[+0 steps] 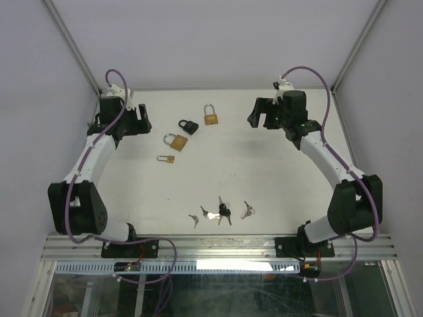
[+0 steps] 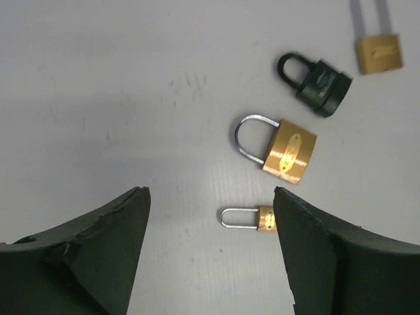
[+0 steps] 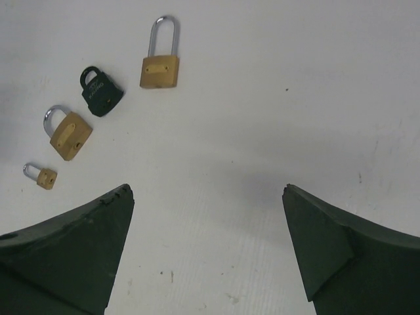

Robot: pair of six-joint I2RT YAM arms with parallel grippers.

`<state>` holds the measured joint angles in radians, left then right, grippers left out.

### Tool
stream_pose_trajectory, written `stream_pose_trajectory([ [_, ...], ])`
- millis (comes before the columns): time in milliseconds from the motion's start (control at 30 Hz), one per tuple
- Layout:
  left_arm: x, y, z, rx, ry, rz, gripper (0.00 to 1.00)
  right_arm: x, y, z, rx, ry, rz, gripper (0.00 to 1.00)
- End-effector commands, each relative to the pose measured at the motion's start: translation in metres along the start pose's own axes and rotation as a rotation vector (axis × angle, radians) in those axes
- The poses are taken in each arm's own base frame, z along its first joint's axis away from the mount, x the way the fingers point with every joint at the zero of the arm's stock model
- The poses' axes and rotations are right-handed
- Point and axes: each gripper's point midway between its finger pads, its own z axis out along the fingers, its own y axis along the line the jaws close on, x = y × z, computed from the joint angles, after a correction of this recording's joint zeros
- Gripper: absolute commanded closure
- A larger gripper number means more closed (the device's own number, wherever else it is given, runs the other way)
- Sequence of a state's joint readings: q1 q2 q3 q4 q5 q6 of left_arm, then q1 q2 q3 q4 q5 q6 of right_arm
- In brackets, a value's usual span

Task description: Unlock with the key

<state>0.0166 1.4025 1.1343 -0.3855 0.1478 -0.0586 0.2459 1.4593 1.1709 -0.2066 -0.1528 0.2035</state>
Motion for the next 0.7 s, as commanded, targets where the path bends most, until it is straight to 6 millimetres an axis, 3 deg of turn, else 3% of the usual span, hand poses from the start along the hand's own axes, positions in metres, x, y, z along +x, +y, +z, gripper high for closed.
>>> stream_pose_trajectory([
  [0, 0.064, 0.005, 0.025, -0.059, 0.287, 0.002, 0.28, 0.003, 0.009, 0.001, 0.014, 0.045, -0.036, 0.01],
  [100, 0.086, -0.009, 0.044, -0.045, 0.364, 0.034, 0.35, 0.014, 0.014, 0.002, 0.009, 0.082, -0.044, 0.01],
  [233, 0.108, -0.013, 0.065, -0.064, 0.426, 0.062, 0.59, 0.026, 0.018, 0.003, 0.016, 0.108, -0.038, 0.02],
  [300, 0.115, -0.014, 0.072, -0.075, 0.448, 0.068, 0.65, 0.033, 0.018, 0.003, 0.022, 0.12, -0.029, 0.02],
  [567, 0.123, -0.005, 0.076, -0.13, 0.45, 0.117, 0.68, 0.045, 0.018, 0.002, 0.048, 0.14, -0.018, 0.03],
  [667, 0.114, -0.011, 0.074, -0.091, 0.429, 0.137, 0.69, 0.046, 0.019, 0.002, 0.043, 0.149, -0.026, 0.03],
])
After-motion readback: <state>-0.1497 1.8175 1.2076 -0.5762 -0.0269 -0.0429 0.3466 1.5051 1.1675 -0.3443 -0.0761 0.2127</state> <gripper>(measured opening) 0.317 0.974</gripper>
